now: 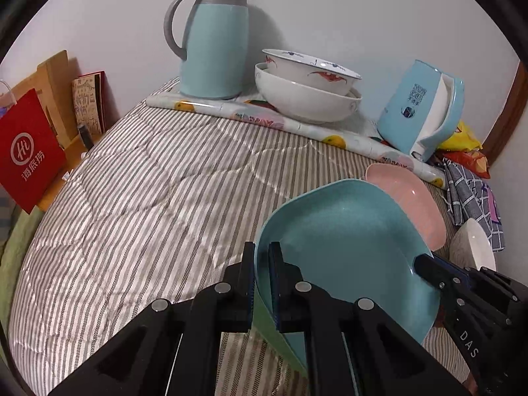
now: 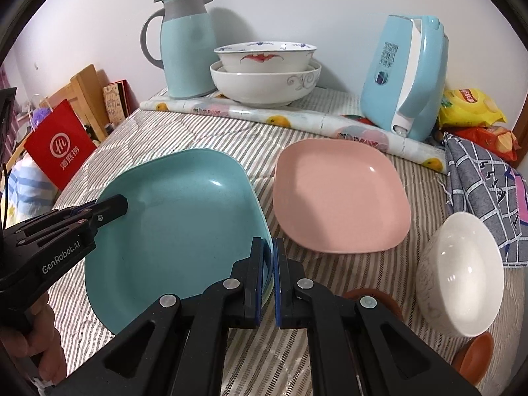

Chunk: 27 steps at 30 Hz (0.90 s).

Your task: Organize plates and bowls

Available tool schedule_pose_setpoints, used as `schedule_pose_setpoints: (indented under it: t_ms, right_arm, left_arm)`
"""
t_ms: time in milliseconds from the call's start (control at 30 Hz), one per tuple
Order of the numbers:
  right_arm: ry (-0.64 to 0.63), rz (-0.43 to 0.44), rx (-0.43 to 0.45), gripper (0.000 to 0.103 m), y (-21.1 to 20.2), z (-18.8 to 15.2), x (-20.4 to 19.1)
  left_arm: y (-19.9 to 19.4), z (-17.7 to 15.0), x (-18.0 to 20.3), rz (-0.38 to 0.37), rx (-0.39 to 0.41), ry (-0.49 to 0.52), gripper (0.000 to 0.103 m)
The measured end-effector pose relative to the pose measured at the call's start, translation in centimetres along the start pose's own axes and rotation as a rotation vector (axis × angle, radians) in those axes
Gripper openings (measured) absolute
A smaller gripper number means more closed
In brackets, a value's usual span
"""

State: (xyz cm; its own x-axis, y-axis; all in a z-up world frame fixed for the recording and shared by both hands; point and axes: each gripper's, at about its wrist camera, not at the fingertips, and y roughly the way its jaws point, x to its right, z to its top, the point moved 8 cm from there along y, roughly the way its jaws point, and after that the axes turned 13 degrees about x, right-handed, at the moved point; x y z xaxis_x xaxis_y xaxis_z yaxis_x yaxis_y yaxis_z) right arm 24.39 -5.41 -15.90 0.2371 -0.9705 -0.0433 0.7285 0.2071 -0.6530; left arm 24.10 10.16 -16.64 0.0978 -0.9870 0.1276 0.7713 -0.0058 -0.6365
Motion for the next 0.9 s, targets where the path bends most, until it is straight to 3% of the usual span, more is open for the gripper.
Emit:
schedule_pose_setpoints:
  t_ms: [567,600,667,700,833,900]
  right_arm:
    - [-0.034,-0.032,-0.038,0.008,1.6,-1.8,0.0]
    - [-0.042,-0.036,-0.042,0.008,1.7,-1.9,0.0]
    - [-0.048,-0.041,-0.039,0.009,1.5,-1.7,0.1]
    - [-0.049,-0.040,-0.034,0.010,1.4,-1.6,0.0]
    - [-0.041,-0.039,-0.018,0.023,0.8,-1.1,0.2]
    - [-0.036,-0.037,-0.008,0.024,0.4,-0.9,0.3]
  left_arm:
    - [0.6,-1.5,0.2,-0.003,-0.017,0.016,0.010]
    - [0.5,-1.5,0.2,-0.005,-0.020,0.016,0.012]
    - [0.4,-1.3,0.2,-0.001,-0.018,0.014,0.028]
    - [0.2,-1.1,0.2,0.000,-0.011,0.011,0.031]
    - [-0.4,-0.6,0.3,-0.009,0.004,0.016,0.048]
    - [-0.9,-0.4,0.4,0.006,0.018,0.021,0.049]
